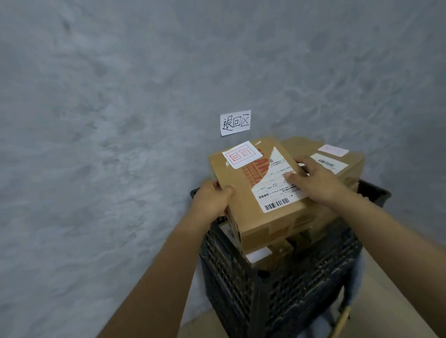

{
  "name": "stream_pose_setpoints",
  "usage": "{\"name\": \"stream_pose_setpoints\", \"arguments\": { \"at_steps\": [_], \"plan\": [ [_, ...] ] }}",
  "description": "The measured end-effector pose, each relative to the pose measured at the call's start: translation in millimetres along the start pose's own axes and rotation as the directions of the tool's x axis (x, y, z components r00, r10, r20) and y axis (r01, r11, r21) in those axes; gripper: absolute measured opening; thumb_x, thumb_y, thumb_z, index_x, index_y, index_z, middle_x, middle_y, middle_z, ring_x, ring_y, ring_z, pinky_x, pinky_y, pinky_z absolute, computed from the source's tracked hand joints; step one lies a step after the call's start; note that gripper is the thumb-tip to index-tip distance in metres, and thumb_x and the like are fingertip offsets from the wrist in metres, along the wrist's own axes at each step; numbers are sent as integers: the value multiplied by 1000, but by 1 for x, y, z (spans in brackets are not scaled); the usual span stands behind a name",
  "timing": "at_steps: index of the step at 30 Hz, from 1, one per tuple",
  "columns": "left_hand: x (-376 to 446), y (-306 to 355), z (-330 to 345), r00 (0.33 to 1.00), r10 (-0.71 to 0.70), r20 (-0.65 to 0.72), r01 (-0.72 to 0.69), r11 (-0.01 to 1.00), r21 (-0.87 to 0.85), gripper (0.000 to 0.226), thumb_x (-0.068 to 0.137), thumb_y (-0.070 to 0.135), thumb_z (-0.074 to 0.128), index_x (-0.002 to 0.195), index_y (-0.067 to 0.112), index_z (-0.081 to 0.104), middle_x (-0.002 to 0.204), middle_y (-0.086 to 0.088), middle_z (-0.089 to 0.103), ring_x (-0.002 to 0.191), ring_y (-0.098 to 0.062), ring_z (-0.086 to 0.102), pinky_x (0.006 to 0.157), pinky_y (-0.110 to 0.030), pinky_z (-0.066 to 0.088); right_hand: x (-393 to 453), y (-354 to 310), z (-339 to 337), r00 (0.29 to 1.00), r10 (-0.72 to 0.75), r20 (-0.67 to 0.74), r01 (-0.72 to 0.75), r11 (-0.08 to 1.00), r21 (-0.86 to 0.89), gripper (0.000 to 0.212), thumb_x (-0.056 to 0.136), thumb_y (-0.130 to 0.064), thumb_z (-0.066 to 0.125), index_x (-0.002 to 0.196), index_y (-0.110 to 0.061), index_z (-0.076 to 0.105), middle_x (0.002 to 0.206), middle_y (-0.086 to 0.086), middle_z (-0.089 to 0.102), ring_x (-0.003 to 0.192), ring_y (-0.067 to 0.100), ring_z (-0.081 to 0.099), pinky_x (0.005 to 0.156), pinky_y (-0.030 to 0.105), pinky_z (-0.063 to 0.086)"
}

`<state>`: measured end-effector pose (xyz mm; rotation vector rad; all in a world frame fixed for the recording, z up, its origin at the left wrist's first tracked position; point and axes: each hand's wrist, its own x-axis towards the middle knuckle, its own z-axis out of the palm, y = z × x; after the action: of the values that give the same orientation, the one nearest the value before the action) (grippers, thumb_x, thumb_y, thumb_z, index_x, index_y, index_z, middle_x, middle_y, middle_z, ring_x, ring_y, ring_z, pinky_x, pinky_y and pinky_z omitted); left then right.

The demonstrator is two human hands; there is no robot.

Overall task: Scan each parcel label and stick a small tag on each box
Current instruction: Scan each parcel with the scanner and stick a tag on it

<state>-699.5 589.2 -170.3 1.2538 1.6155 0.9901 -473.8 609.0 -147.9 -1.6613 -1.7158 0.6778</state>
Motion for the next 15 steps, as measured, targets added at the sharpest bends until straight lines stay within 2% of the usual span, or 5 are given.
{"name": "stream_pose_setpoints", "arguments": {
  "at_steps": [3, 6, 8, 12, 15],
  "plan": [
    [15, -5, 8, 998, -68, -9, 68, 993, 98, 44, 93, 29, 51, 133, 12, 48, 123, -11, 62, 106, -31, 63, 89, -46, 55, 28, 9, 11, 995, -15, 96, 23, 996, -90, 48, 94, -35, 56, 138, -23, 42, 133, 2, 57, 103, 20, 54, 79, 30, 36],
    [27, -11, 13, 993, -110, -32, 114, 978, 176, 43, 96, 27, 48, 136, 10, 47, 130, -13, 58, 114, -32, 58, 95, -47, 51, 48, 16, 23, 983, -3, 183, 40, 980, -197, 48, 95, -35, 54, 138, -18, 42, 134, 4, 56, 108, 23, 53, 81, 29, 34],
    [35, -17, 17, 992, -123, -35, 128, 948, 291, 38, 98, 22, 44, 131, 7, 51, 128, -14, 58, 113, -31, 58, 95, -43, 51, 58, 23, 34, 968, 23, 251, 47, 962, -270, 44, 95, -37, 53, 132, -14, 47, 132, 5, 56, 108, 24, 52, 83, 31, 36],
    [44, -34, 25, 990, -143, -10, 127, 842, 524, 34, 98, 18, 45, 129, 9, 54, 124, -13, 60, 109, -28, 59, 92, -34, 51, 70, 44, 59, 930, 85, 357, 38, 945, -326, 26, 95, -33, 53, 115, -18, 51, 118, 2, 61, 87, 12, 50, 75, 28, 38],
    [53, -47, 33, 989, -144, 43, 79, 742, 666, 32, 96, 18, 50, 127, 13, 57, 118, -8, 63, 95, -21, 61, 83, -30, 54, 73, 56, 74, 880, 158, 447, -2, 944, -330, 35, 93, -31, 56, 125, -20, 48, 117, -3, 58, 86, 7, 50, 70, 22, 40]
  ]
}}
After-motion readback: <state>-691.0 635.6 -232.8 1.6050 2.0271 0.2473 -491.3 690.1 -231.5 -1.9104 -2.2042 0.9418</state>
